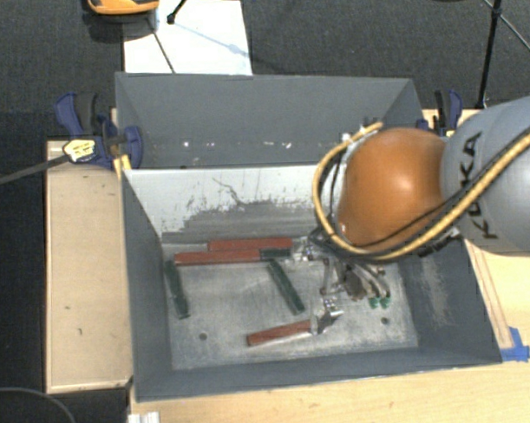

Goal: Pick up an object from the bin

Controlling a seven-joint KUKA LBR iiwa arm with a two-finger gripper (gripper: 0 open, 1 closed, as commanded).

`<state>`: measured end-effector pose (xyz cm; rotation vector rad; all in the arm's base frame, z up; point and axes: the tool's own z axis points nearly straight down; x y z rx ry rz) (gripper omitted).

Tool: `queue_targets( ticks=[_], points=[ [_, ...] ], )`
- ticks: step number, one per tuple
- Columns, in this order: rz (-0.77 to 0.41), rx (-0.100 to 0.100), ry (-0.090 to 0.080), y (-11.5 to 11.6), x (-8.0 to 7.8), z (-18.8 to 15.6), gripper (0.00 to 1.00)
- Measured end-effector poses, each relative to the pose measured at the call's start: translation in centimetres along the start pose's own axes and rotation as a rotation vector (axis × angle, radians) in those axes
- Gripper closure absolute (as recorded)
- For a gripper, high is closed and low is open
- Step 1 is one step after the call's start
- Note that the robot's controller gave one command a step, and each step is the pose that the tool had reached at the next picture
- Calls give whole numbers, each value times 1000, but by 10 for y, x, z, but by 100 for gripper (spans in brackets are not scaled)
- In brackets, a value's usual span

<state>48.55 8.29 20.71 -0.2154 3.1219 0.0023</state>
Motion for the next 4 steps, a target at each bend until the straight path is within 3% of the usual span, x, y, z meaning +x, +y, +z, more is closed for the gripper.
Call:
queue_targets(
  ticks=[1,2,3,4],
  points=[
    [-106,0,5,2,5,68,0],
    [-49,-2,-2,-12,-2,132,100],
    [-47,-2,-1,-12,-2,132,100],
    [-97,1,4,-24,-12,-41,100]
  ],
)
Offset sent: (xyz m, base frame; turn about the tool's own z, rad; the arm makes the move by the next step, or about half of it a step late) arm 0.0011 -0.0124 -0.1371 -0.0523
